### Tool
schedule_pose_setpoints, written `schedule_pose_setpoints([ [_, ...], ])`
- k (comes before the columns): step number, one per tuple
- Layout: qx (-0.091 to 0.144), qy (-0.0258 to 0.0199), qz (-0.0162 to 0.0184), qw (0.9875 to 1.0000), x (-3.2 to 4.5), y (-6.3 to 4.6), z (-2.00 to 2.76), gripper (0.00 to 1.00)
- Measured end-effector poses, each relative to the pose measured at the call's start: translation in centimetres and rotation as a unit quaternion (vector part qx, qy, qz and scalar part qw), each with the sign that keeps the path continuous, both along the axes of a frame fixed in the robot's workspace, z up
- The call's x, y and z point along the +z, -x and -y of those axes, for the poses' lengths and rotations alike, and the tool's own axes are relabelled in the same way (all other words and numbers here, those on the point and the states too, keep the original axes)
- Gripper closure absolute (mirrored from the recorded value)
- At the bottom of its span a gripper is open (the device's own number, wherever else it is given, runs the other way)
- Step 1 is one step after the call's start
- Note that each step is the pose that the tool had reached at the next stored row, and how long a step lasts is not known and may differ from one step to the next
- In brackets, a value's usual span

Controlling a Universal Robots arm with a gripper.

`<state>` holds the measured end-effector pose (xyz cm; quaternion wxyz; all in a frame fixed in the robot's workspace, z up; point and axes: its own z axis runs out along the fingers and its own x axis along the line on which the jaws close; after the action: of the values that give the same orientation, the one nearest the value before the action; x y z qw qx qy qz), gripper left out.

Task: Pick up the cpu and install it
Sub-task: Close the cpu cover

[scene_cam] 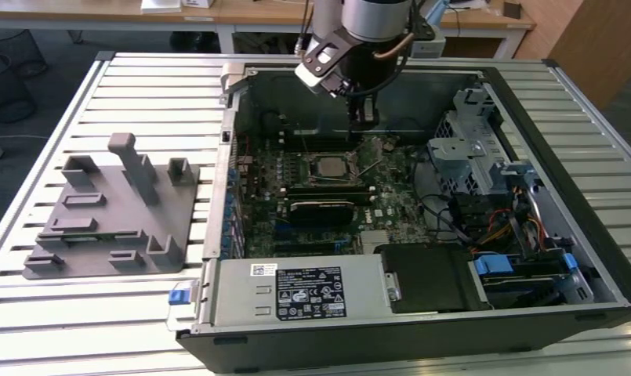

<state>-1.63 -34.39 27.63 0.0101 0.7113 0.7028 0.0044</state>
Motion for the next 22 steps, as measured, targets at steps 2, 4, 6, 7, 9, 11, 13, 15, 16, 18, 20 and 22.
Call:
schedule_pose_setpoints([
  [2,0.000,0.0000,-0.0008,1.0000,-0.08,-0.3,-0.12,0.89],
  [4,0.000,0.0000,-0.0016,1.0000,-0.17,-0.7,-0.29,0.89],
  [6,0.000,0.0000,-0.0029,1.0000,-0.28,-1.1,-0.46,0.89],
  [7,0.000,0.0000,-0.0038,1.0000,-0.34,-1.4,-0.52,0.89],
  [9,0.000,-0.0001,-0.0053,1.0000,-0.46,-2.0,-0.57,0.89],
  [11,0.001,-0.0001,-0.0063,1.0000,-0.55,-2.4,-0.60,0.89],
  [13,0.001,0.0000,-0.0066,1.0000,-0.62,-2.8,-0.61,0.89],
  [15,0.005,0.0000,-0.0067,1.0000,-0.69,-3.0,-0.62,0.89],
  [16,0.008,0.0000,-0.0066,0.9999,-0.73,-3.1,-0.62,0.89],
  [18,0.015,0.0001,-0.0067,0.9999,-0.81,-3.3,-0.62,0.89],
  [20,0.016,0.0001,-0.0072,0.9998,-0.97,-4.2,-0.62,0.89],
  [22,0.016,0.0001,-0.0077,0.9998,-1.08,-4.6,-0.63,0.89],
])
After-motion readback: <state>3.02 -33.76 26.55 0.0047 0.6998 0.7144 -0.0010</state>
